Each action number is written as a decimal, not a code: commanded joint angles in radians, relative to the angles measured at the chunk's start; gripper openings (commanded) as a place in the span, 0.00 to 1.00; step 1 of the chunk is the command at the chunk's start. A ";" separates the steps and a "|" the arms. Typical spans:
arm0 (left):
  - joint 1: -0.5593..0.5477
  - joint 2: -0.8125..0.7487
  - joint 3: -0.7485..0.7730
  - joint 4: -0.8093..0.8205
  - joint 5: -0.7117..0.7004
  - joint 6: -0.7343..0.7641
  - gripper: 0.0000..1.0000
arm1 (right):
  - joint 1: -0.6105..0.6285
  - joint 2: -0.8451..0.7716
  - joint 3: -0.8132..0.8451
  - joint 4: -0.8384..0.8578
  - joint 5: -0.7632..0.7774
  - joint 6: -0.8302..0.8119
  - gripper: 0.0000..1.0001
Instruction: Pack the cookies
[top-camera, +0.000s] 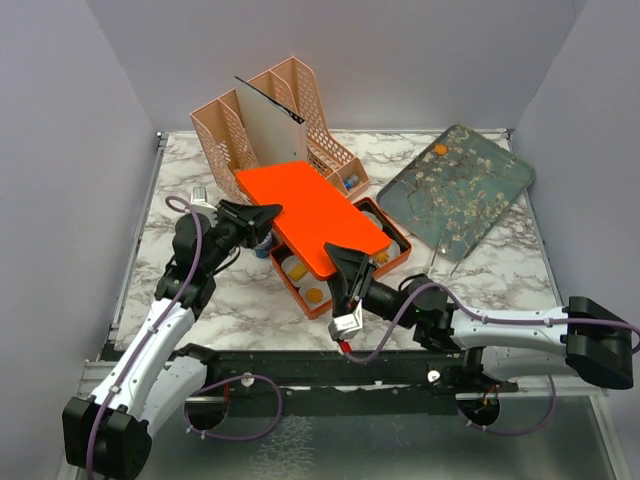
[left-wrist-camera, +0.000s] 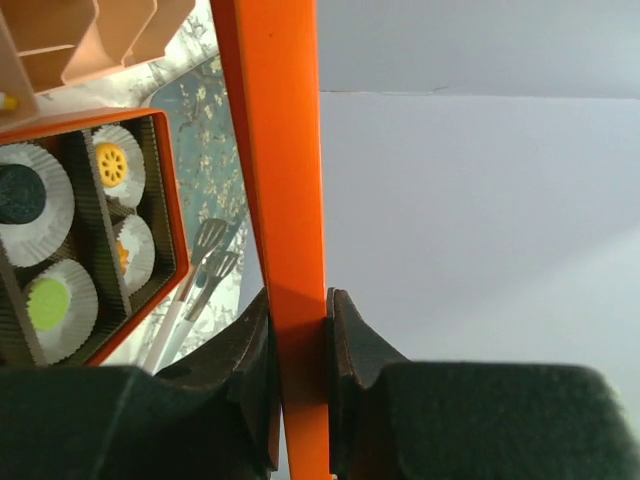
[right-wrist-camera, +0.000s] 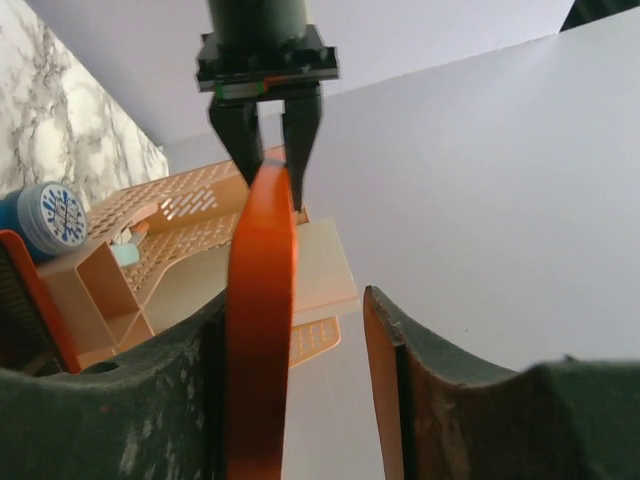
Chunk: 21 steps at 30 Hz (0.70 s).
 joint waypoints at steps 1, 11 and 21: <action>-0.001 -0.056 -0.059 0.048 -0.075 -0.084 0.00 | -0.006 -0.050 -0.025 0.097 0.028 0.053 0.56; -0.003 -0.199 -0.127 0.078 -0.238 -0.139 0.00 | -0.006 -0.226 -0.049 -0.131 0.154 0.555 0.90; -0.003 -0.249 -0.192 0.199 -0.306 -0.129 0.00 | -0.006 -0.351 0.030 -0.440 0.293 1.321 1.00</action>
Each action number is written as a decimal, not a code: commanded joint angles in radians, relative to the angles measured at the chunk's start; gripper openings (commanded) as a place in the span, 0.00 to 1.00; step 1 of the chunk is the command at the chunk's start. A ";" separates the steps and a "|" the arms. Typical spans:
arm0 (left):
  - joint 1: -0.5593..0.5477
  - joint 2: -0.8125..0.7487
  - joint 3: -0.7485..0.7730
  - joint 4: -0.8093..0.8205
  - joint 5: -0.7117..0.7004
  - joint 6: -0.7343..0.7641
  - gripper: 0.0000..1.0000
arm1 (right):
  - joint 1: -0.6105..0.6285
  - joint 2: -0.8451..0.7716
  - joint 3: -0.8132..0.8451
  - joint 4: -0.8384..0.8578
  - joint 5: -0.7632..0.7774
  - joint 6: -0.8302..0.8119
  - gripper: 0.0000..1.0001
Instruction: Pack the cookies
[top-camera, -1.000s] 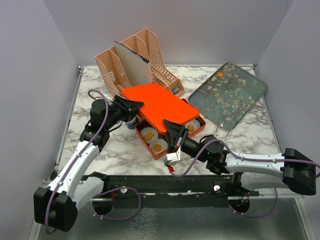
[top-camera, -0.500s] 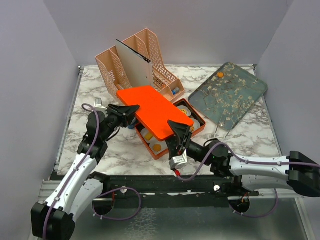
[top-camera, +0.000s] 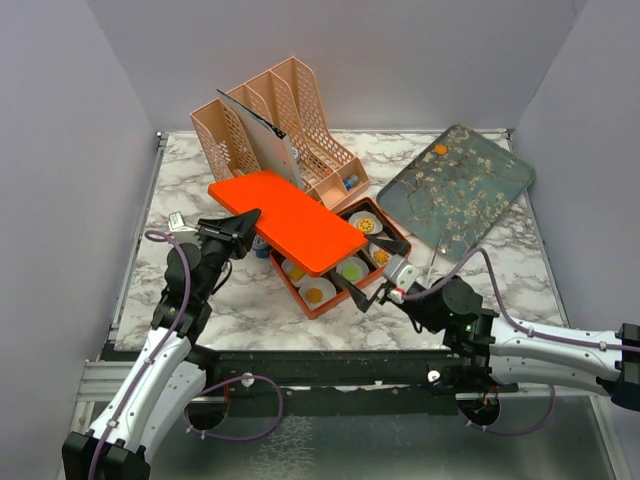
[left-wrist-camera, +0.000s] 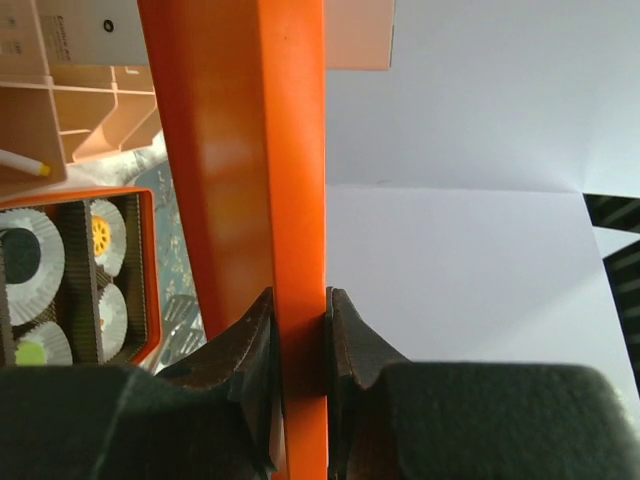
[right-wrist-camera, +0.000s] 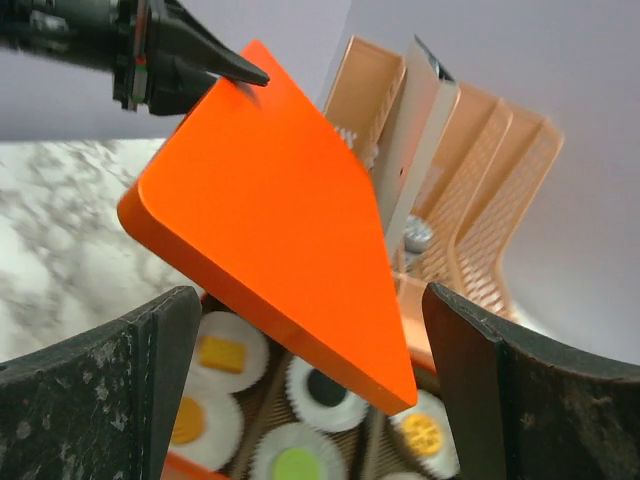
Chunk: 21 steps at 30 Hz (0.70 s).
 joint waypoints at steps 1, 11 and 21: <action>0.003 -0.022 -0.003 0.119 -0.072 -0.011 0.00 | -0.004 -0.048 0.068 -0.204 0.088 0.463 1.00; 0.002 -0.068 -0.010 0.151 -0.112 0.040 0.00 | -0.004 -0.098 0.091 -0.381 0.258 1.182 1.00; 0.002 -0.097 -0.045 0.180 -0.142 0.059 0.00 | -0.006 -0.102 0.017 -0.248 0.291 1.533 1.00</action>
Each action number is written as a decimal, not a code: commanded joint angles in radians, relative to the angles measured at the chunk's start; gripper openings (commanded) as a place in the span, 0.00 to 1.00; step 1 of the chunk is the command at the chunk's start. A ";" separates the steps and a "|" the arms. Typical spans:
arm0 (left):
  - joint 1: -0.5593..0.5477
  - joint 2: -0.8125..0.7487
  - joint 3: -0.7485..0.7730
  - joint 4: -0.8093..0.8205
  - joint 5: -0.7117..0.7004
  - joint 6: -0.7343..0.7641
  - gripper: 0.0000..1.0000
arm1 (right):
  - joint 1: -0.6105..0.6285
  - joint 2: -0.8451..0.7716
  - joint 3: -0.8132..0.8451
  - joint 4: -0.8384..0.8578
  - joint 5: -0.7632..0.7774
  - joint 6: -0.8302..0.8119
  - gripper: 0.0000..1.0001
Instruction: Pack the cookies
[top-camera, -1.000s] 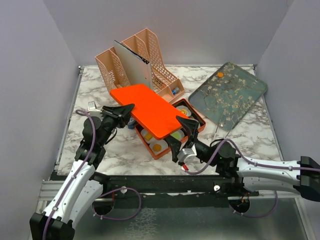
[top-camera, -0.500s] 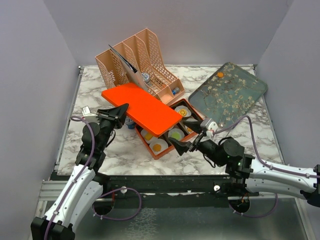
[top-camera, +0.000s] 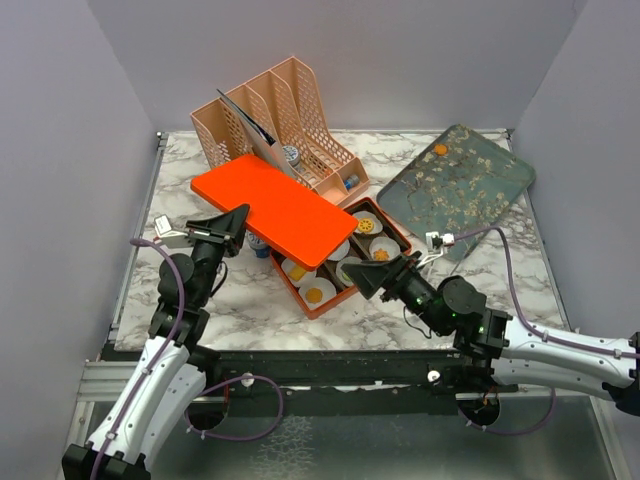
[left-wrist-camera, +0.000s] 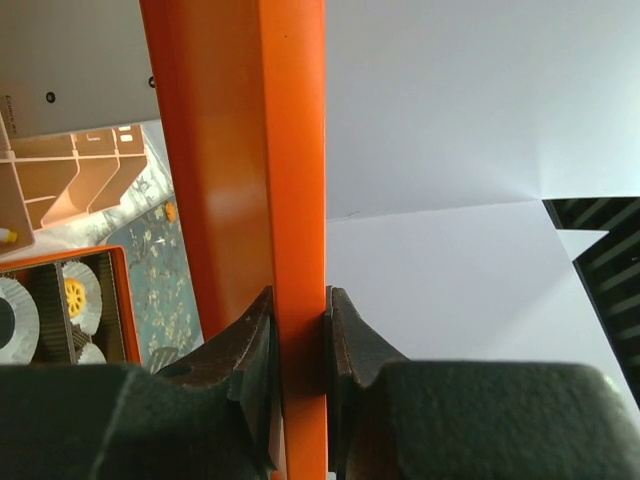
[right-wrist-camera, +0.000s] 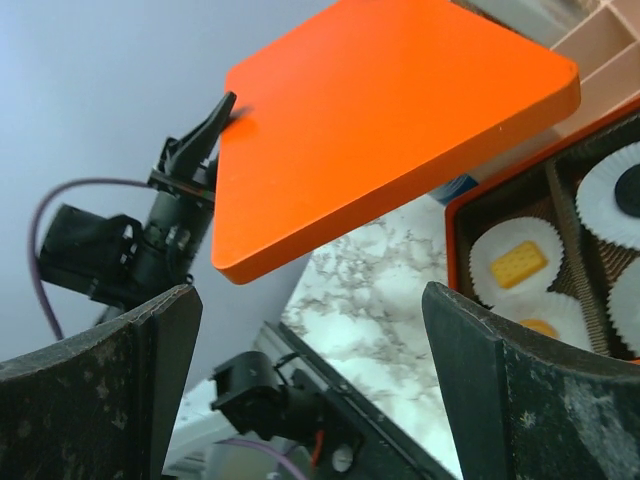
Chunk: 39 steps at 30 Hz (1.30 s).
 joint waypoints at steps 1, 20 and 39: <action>0.001 -0.023 -0.016 0.117 -0.033 -0.004 0.00 | -0.005 0.017 -0.015 0.032 0.075 0.232 1.00; -0.042 -0.090 -0.071 0.166 -0.019 -0.028 0.00 | -0.111 0.399 0.071 0.414 -0.034 0.456 0.85; -0.110 -0.265 -0.263 0.071 -0.044 0.100 0.33 | -0.188 0.323 0.127 0.243 -0.105 0.339 0.00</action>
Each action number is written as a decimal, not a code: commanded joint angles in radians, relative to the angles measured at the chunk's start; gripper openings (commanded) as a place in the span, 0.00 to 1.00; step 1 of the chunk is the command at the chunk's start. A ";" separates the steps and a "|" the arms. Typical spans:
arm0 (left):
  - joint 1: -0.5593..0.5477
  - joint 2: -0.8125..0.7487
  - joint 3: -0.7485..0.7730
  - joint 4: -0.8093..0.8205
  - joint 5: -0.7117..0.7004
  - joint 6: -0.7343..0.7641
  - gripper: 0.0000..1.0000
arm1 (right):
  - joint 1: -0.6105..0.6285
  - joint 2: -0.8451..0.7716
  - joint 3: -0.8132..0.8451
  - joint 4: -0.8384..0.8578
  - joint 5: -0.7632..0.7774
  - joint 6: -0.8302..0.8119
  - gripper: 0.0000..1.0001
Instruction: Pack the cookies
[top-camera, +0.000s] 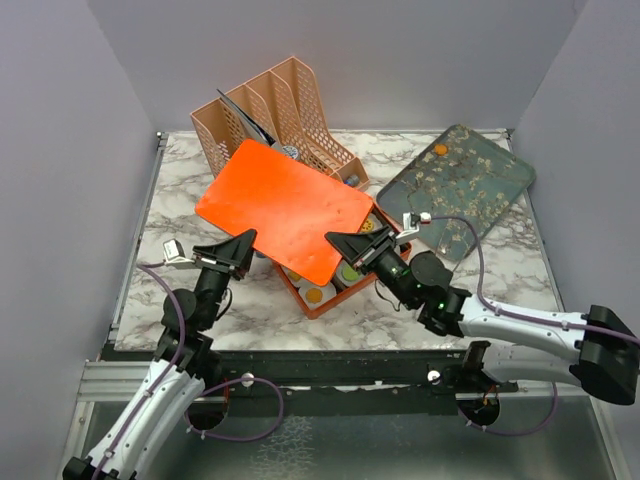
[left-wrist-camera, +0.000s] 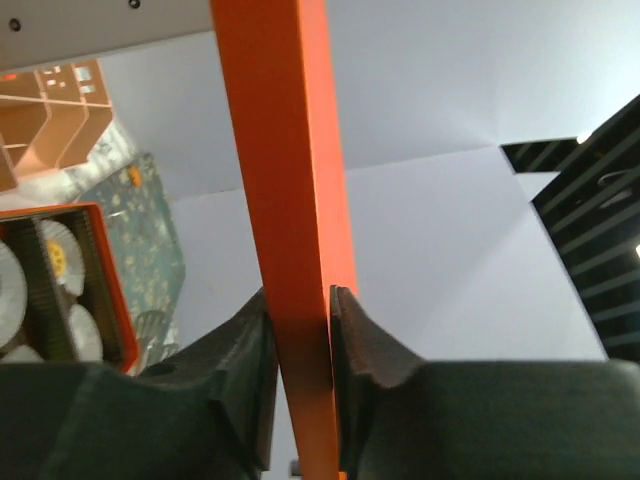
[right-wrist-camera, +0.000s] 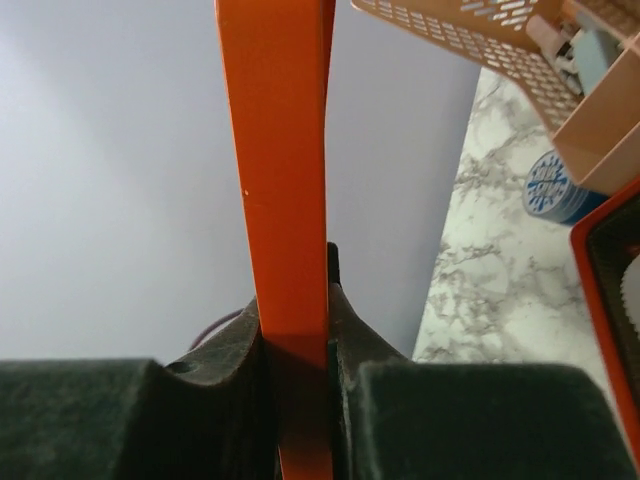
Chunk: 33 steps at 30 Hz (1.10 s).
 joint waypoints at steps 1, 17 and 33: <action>-0.014 -0.045 -0.032 -0.072 -0.003 0.112 0.37 | -0.061 -0.082 0.055 -0.146 -0.037 -0.116 0.00; -0.052 -0.154 0.166 -0.562 -0.081 0.564 0.73 | -0.421 -0.176 0.310 -0.640 -0.517 -0.359 0.00; -0.066 -0.022 0.253 -0.710 0.083 0.646 0.74 | -0.740 0.075 0.511 -0.721 -1.290 -0.463 0.00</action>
